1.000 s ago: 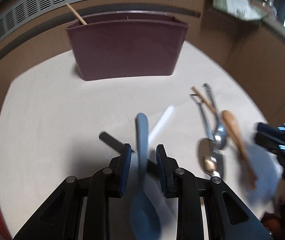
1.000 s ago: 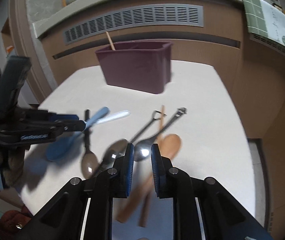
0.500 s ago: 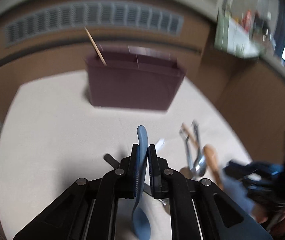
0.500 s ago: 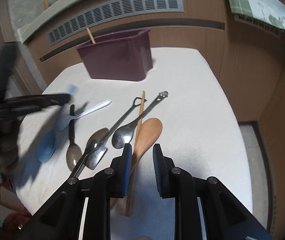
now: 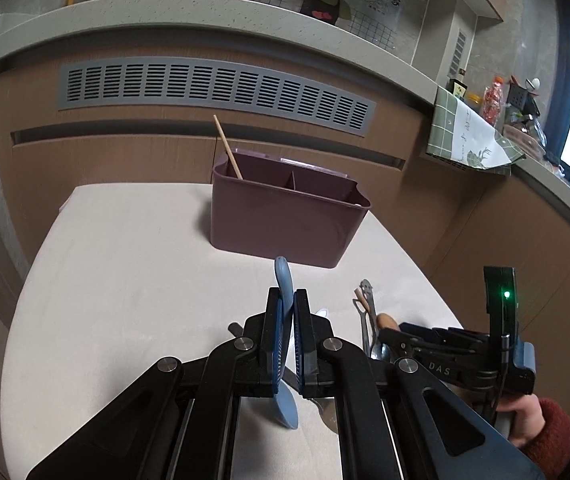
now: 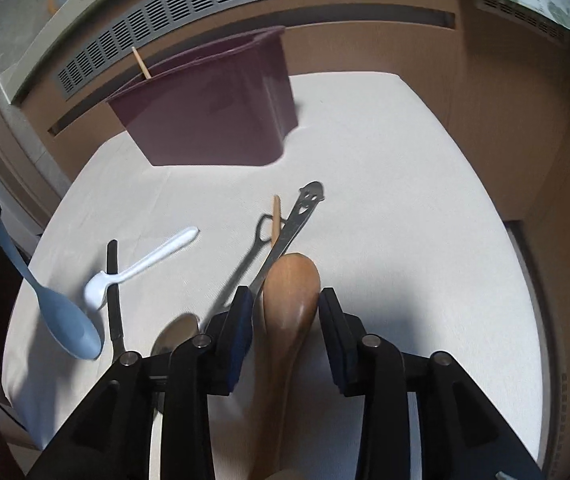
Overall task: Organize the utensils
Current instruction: 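Carry the blue spoon and wooden spoon up over the maroon holder with both grippers, then lower both spoons into the holder and open both grippers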
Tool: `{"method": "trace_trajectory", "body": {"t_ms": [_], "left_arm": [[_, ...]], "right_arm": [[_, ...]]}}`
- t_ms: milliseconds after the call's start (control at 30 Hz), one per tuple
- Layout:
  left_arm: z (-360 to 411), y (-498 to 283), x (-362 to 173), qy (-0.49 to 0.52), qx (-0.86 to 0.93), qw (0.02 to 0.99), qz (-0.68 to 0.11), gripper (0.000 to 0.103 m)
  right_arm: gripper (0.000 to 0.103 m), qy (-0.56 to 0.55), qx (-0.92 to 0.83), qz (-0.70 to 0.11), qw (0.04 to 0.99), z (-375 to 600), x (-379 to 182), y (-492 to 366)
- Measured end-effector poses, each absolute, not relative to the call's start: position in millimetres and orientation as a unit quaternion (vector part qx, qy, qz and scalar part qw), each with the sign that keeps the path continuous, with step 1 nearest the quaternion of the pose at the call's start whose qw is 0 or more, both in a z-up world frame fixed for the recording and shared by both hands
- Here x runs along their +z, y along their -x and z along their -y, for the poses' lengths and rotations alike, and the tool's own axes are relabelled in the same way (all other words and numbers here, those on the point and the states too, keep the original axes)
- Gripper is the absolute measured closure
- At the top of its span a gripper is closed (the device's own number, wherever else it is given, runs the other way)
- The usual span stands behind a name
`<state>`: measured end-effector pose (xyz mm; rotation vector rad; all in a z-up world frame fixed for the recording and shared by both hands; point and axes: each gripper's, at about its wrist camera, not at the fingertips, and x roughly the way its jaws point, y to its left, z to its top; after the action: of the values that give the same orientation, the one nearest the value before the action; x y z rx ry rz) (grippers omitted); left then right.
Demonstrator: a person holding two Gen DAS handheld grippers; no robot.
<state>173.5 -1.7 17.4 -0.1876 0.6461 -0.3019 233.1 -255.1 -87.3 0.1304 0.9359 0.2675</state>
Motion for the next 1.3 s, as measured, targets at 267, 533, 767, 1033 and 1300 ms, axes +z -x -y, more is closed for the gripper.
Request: {"method": "trace_trajectory", "body": {"t_ms": [267,533,767,1033,1300], "left_arm": [[2,-169,22,0.094,-0.148,0.933,-0.315,0.098],[5,-163,32,0.091,-0.149,0.936,-0.304,0.098],[6,-163,44,0.086,-0.148,0.941,-0.29,0.098],[-4,-193,122,0.098,-0.169,0.956,-0.218,0.098],[-5,-276,196,0.101,-0.141,0.978,-0.12,0.098]], "right_arm": [[0.077,-0.034,0.138,-0.378,0.915,264,-53,-205],[0.077,-0.028,0.164,-0.329,0.93,266,-24,-183],[0.078,-0.031,0.175,-0.29,0.94,262,-4,-180],[0.078,-0.007,0.193,-0.209,0.959,254,66,-193],[0.078,0.026,0.184,-0.119,0.975,228,173,-254]]}}
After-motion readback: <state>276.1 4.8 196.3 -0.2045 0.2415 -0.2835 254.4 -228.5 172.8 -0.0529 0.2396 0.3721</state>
